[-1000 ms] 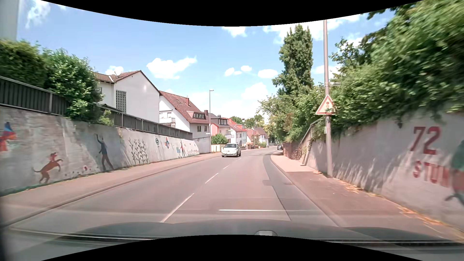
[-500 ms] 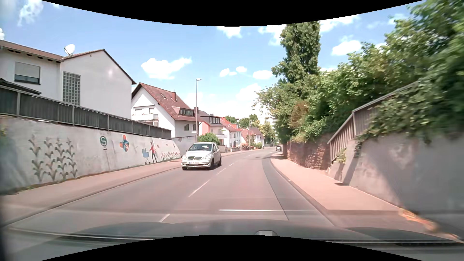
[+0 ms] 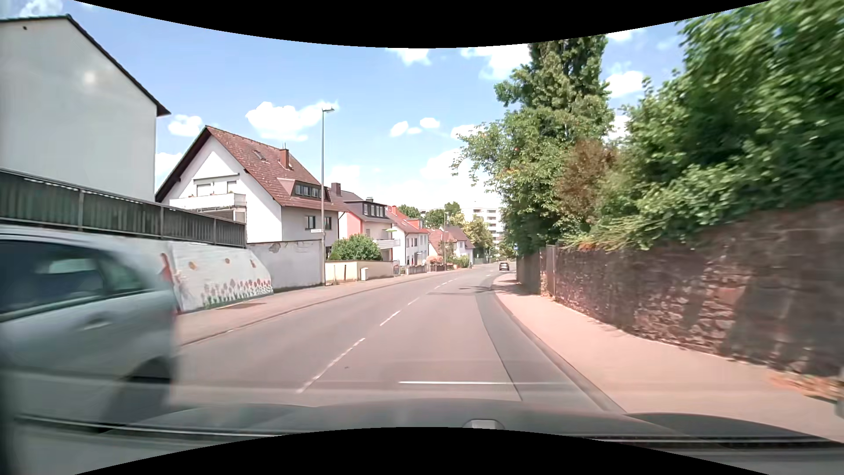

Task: Follow the waypoints while adhering to traffic rules and regulations

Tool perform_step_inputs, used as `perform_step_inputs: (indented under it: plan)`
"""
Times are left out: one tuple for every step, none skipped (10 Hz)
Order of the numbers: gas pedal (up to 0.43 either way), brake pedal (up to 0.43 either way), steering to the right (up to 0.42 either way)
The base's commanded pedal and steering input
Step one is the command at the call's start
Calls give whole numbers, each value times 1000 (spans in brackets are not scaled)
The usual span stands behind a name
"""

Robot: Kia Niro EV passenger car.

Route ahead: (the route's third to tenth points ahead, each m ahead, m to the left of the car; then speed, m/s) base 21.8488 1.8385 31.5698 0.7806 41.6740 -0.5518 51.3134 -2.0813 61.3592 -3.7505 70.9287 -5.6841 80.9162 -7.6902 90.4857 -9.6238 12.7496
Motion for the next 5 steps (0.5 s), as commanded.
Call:
perform_step_inputs:
  plan:
    - [0, 0, 12]
    - [0, 0, 12]
    - [0, 0, 12]
    - [0, 24, 12]
    - [0, 37, 12]
